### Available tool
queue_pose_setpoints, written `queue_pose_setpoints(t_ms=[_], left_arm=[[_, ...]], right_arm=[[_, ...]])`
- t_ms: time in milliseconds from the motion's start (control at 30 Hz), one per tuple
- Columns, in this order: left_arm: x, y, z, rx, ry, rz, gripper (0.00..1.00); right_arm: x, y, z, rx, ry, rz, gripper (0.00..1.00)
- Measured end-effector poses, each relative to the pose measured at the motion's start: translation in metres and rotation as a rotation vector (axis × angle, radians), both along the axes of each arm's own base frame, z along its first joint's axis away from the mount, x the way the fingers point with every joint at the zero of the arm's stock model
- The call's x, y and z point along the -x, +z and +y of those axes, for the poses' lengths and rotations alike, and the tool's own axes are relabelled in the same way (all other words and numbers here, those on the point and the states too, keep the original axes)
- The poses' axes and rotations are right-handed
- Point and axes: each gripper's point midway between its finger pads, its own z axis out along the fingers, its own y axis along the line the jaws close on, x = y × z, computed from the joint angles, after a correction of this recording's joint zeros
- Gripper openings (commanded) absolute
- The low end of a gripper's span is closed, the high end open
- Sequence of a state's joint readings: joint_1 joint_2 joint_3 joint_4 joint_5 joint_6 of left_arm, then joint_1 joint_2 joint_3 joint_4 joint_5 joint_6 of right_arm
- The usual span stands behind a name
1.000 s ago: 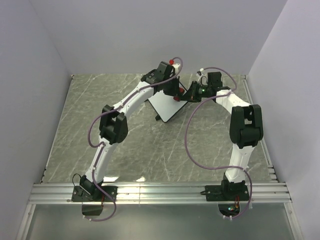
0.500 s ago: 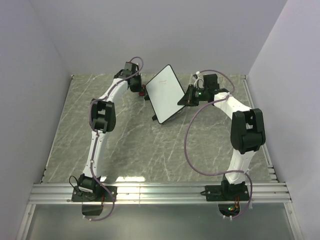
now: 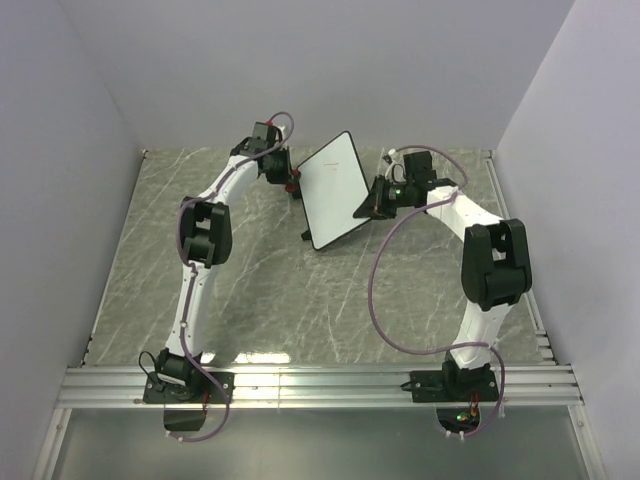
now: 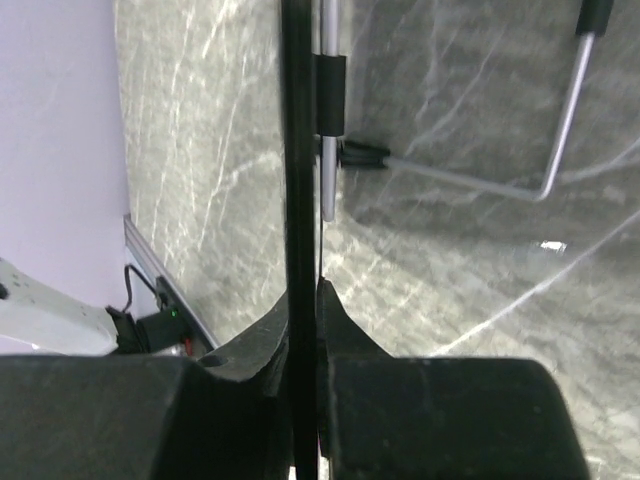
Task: Erase the whiteboard
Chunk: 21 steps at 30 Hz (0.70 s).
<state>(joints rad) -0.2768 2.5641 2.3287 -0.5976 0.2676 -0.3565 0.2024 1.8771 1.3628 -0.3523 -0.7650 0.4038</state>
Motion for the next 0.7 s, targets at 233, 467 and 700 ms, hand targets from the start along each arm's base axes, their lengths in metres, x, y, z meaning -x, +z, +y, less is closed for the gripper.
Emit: queue_pose_setpoints(t_ms=[233,467,700], left_arm=[[0.025,0.075,-0.045,0.055,-0.111,-0.098,0.00],[0.083,0.113,-0.120,0.099,-0.316,-0.144,0.00],[0.100,0.113,-0.135,0.083,-0.366,-0.151,0.00]], right_arm=[[0.030,-0.006,0.013,-0.015,0.067,0.012,0.00],[0.062,-0.015,0.033,-0.001,0.144,0.073,0.00],[0.061,-0.013,0.033,-0.001,0.127,0.110,0.00]])
